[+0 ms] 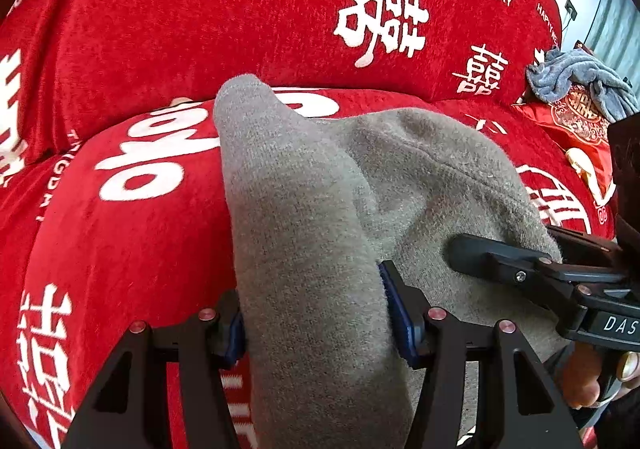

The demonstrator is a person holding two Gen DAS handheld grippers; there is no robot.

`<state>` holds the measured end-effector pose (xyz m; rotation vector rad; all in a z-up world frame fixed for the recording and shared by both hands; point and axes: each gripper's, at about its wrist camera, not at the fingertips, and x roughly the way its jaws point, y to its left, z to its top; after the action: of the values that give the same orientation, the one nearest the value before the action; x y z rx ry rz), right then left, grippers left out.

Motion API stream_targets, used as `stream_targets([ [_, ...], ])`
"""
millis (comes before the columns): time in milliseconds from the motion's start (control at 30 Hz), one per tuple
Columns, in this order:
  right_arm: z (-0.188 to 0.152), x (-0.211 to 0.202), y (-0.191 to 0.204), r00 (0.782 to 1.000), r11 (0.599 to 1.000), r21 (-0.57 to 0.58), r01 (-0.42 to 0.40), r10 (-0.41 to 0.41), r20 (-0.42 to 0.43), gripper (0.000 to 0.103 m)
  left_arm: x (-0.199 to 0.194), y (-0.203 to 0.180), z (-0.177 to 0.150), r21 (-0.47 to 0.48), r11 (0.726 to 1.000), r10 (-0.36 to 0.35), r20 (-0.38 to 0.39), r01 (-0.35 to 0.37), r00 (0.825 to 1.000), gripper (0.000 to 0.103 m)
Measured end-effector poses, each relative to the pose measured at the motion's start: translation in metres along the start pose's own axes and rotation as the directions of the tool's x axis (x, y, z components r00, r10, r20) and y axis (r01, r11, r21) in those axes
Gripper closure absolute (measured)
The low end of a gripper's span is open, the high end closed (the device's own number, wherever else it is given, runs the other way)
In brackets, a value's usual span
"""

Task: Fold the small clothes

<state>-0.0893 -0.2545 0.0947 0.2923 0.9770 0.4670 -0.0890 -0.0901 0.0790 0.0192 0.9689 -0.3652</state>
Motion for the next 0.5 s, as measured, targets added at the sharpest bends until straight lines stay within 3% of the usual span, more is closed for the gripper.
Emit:
stream_targets([
  [500,-0.041,0.001,0.022,0.999,0.999,-0.053,0.011,-0.013,-0.04,0.058,-0.016,0.009,-0.053,-0.015,1.0,0.013,0.003,-0.013,1.0,0.043],
])
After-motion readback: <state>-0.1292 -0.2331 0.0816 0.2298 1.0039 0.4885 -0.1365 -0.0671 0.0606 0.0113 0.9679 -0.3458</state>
